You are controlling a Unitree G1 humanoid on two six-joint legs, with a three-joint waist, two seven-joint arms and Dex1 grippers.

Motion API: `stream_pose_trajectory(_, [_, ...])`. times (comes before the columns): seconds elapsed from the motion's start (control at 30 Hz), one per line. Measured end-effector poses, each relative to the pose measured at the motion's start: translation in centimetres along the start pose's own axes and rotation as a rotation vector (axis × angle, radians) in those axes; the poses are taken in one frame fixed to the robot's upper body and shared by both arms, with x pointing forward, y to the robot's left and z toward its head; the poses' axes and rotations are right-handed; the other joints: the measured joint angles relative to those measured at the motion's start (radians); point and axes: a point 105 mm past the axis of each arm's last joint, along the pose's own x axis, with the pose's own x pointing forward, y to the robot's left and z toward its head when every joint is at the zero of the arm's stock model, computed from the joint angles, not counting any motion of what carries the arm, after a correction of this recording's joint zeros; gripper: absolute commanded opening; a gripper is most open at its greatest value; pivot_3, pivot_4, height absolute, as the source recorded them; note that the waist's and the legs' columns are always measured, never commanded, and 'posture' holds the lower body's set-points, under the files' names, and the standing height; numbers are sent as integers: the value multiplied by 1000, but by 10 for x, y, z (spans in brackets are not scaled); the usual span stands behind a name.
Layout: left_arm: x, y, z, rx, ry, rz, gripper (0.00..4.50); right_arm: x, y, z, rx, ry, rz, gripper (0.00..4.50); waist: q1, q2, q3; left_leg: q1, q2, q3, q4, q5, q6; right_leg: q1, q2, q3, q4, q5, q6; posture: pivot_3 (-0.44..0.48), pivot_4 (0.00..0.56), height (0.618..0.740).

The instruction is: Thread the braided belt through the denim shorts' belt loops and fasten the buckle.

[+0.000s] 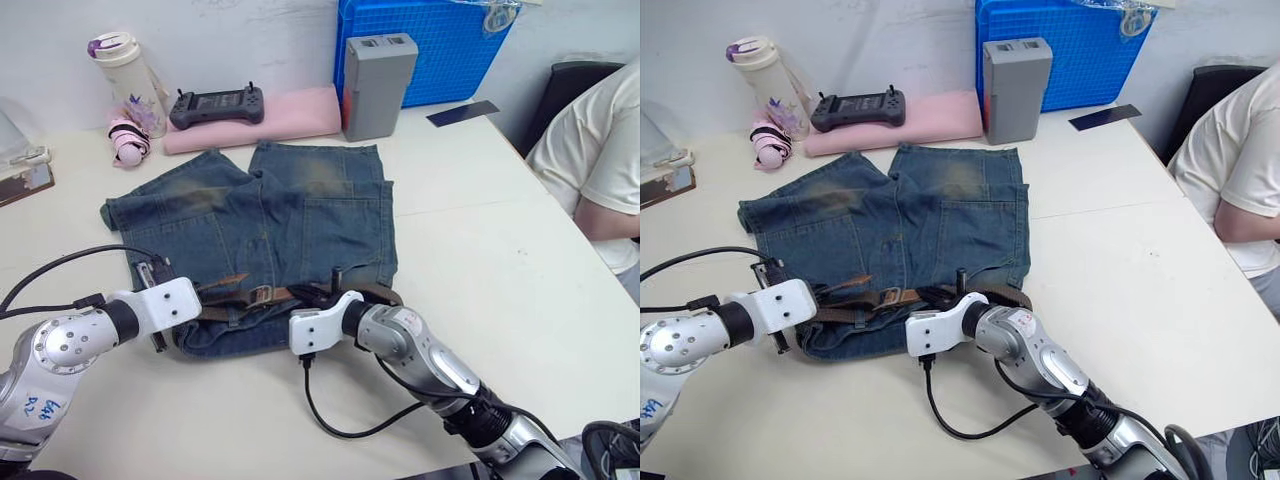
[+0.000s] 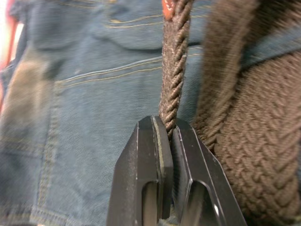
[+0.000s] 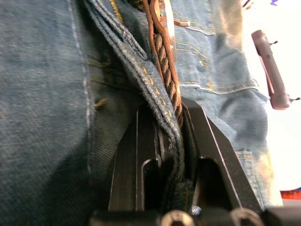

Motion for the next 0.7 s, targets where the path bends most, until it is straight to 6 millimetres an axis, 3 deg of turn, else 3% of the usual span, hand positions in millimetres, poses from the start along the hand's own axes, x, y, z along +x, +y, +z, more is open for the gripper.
stream_pose_trajectory(0.2, [5,4,3,54,6,-18,0,1,-9,2,-40,-1,-63,31,-1,0,0,-1,0,0,1,0,0,0,0,0,1,0,0,0,150,676])
stream_pose_trajectory(0.7, [16,13,5,202,48,-20,0,2,-10,3,-65,5,-69,31,-1,0,0,-2,-1,0,3,0,0,-1,0,0,3,0,0,0,150,676])
